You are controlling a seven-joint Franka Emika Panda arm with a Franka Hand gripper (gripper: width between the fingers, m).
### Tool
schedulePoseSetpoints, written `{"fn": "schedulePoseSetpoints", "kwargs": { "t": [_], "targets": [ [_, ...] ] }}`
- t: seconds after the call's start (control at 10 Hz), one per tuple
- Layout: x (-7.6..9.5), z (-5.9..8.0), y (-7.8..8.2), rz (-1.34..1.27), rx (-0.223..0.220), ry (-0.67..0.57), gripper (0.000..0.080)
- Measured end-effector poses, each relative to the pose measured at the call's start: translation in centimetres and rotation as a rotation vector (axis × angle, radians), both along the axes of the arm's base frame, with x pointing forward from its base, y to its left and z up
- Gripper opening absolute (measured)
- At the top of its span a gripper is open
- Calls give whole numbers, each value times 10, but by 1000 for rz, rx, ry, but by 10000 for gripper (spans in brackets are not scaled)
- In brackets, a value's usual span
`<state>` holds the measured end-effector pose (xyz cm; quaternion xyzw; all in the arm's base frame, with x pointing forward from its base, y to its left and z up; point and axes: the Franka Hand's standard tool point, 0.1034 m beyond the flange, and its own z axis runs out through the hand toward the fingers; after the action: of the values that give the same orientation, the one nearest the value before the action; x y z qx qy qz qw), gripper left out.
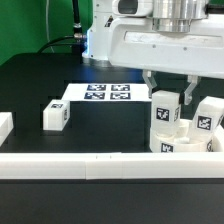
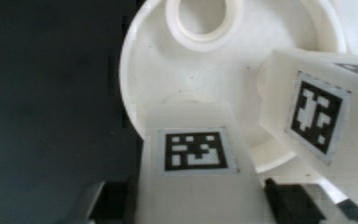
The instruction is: Assemble stool
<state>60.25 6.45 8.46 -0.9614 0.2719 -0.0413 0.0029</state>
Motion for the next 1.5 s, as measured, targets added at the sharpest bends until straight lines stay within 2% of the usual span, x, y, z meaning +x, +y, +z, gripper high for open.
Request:
{"fn": "schedulePoseSetpoints", "kwargs": {
  "t": [0.2, 0.5, 0.7, 1.2, 1.5],
  "targets": [
    [0, 0, -1, -169, 30, -2, 337],
    [-2, -2, -7, -598, 153, -31, 337],
    [-2, -3, -4, -814, 209, -44, 337],
    [1, -4, -5, -1314, 300, 3, 337],
    [2, -4, -5, -1470, 331, 17, 337]
  ]
}}
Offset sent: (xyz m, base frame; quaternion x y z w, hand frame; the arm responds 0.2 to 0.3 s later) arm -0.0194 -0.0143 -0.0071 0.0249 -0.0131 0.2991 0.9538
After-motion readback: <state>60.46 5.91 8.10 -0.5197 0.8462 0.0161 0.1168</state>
